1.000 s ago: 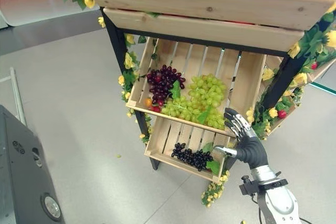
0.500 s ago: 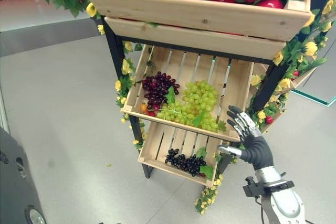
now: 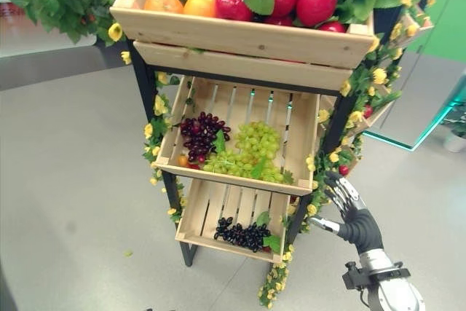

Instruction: Pick up the fruits from the basket on one side to the basket on the other side

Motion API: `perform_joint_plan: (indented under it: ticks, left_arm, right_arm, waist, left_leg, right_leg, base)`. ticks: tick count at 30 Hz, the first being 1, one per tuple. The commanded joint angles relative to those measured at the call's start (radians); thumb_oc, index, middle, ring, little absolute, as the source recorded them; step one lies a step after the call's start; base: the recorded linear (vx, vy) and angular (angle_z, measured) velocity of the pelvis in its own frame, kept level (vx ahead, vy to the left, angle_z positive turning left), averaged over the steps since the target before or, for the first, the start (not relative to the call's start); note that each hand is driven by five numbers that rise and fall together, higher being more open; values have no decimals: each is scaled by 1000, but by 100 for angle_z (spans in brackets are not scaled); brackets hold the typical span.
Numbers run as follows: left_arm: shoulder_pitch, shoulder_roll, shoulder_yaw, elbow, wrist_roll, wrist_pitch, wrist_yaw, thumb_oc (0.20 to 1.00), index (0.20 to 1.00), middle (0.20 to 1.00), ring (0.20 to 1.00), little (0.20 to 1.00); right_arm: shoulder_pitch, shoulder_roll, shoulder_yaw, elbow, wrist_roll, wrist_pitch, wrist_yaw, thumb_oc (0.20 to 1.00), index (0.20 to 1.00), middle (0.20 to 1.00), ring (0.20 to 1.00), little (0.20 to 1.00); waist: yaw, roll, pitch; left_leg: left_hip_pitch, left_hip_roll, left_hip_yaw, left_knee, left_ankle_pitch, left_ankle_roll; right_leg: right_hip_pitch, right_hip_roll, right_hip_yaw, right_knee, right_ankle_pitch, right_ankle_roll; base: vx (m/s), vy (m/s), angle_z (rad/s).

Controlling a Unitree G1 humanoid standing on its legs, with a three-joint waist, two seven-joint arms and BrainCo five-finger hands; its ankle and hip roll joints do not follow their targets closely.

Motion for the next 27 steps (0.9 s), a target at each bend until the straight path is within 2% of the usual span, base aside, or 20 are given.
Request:
perform_joint_plan:
  ticks: [1,6,15,17,18,27]
  left_arm:
    - [-66,12,10,59,53,-45,7,1000,1000,1000,1000,1000]
    - [-76,22,5,59,62,-49,14,1000,1000,1000,1000,1000]
    - [-96,33,-30,46,73,-53,28,1000,1000,1000,1000,1000]
    - [-98,36,-48,34,68,-53,22,1000,1000,1000,1000,1000]
    - [-98,36,-48,34,68,-53,22,1000,1000,1000,1000,1000]
    - [-91,32,-53,44,-32,-50,-53,1000,1000,1000,1000,1000]
  right_arm:
    - [-4,25,-7,-22,-31,-52,-19,1000,1000,1000,1000,1000]
    - [-6,42,19,54,-47,-54,-37,1000,1000,1000,1000,1000]
    - [-82,74,110,380,-113,-41,-119,1000,1000,1000,1000,1000]
    - [-137,79,150,537,-137,-27,-154,1000,1000,1000,1000,1000]
    - [-137,79,150,537,-137,-27,-154,1000,1000,1000,1000,1000]
    - [-291,112,208,997,-128,19,-188,1000,1000,1000,1000,1000]
  waist:
    - [-2,-28,8]
    - [-10,-40,16]
    - [-11,-62,40]
    - [1,-56,56]
    - [1,-56,56]
    - [38,-10,73]
  left_leg:
    - [-88,-38,-71,63,-64,38]
    - [-97,-45,-54,68,-67,47]
    - [-113,-57,-38,67,-65,54]
    - [-125,-65,-41,66,-61,54]
    - [-125,-65,-41,66,-61,54]
    - [-137,-76,-58,57,-54,49]
  right_leg:
    - [-40,-92,6,133,-119,111]
    - [-64,-96,28,148,-115,119]
    - [-95,-103,56,150,-98,129]
    - [-105,-110,54,146,-94,130]
    - [-105,-110,54,146,-94,130]
    - [-98,-116,29,120,-90,118]
  base:
    - [-61,92,-25]
    - [-51,71,-20]
    - [-27,37,-17]
    - [0,0,0]
    - [0,0,0]
    - [52,-28,4]
